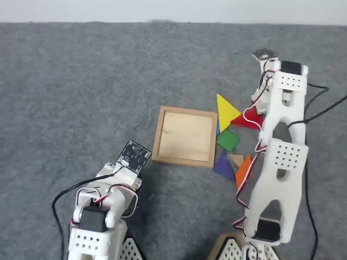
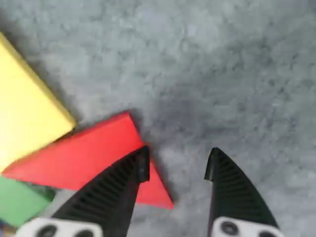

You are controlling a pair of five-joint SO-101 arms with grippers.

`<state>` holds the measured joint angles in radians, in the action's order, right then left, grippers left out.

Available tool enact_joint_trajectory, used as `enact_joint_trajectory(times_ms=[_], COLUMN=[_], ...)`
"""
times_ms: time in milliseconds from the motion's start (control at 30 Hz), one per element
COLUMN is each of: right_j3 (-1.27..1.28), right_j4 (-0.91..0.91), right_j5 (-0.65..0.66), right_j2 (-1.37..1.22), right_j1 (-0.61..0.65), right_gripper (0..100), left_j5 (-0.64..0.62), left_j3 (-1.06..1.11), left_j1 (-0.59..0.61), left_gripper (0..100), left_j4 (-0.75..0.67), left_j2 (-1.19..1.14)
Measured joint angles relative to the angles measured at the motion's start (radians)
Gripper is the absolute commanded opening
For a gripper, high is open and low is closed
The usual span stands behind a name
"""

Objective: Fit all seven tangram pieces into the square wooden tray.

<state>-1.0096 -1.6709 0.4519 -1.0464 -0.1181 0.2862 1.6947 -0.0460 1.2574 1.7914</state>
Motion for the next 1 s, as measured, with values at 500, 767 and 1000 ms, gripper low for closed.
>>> enact_joint_trajectory(times_ms=[500,767,1000], right_j3=[-0.034,0.110,0.425], right_j4=[-0.080,-0.081,-0.068], right_j5=[-0.009,0.259,0.502], right_j2=[0.051,0.298,0.480], right_j1=[0.043,0.109,0.143], right_gripper=[20.2,20.2,20.2], left_j5=[0.000,0.000,0.000], left_j3=[0.000,0.000,0.000], left_j1=[0.000,0.000,0.000], left_gripper=[10,10,10], left_j4=[0.000,0.000,0.000], left_j2=[0.000,0.000,0.000])
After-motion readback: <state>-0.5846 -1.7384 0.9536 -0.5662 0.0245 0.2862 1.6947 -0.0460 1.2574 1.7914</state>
